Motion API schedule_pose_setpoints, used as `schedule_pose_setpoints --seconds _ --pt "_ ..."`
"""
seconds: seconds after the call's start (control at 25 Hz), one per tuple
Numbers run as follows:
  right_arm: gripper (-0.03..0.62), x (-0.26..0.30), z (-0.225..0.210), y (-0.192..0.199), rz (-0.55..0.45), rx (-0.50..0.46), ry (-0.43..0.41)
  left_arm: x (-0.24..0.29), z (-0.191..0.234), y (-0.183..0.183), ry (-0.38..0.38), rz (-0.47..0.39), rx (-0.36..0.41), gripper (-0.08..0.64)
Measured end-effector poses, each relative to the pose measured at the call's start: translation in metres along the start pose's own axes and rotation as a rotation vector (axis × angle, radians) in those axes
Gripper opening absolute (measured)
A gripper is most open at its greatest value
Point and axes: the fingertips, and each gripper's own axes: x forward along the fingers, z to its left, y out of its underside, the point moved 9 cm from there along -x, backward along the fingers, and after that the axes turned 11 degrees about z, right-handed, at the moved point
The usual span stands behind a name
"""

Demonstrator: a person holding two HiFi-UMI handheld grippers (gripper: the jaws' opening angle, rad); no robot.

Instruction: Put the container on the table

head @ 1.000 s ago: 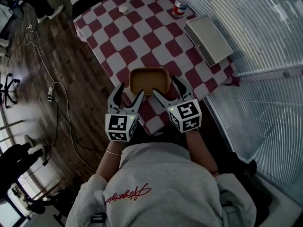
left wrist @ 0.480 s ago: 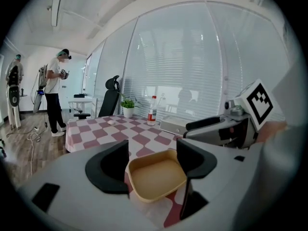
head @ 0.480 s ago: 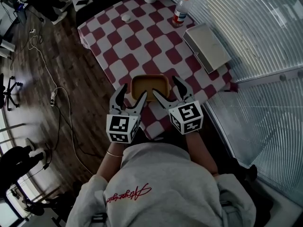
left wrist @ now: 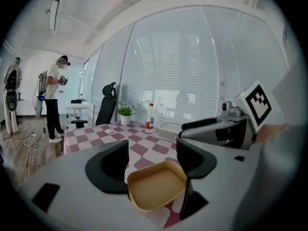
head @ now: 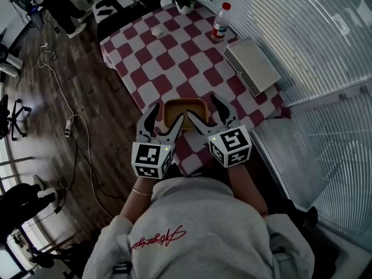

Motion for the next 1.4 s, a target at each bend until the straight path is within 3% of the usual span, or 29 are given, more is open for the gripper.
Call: schedule_pose_setpoints --seconds 0.56,0.8,0.92,1.4 --pt "0.258 -0.014 0.003 -0.018 -0.078 -0.002 0.033 -0.011 0.000 -0.023 0.003 -0.062 0.006 0.305" --pt "0.232 -0.019 0.004 -0.026 -0.107 -0.002 0.040 -0.015 0.000 -0.029 -0.033 -0.101 -0.008 0.221" --pt "0.176 -0.020 0.003 -0.029 -0.117 -0.009 0.042 -0.013 0.002 -0.032 -0.089 -0.091 -0.010 0.165" --pt "0.056 -0.025 0.001 -0.044 -0.174 -0.038 0.048 -0.015 0.007 -0.043 -0.131 -0.129 -0.020 0.101"
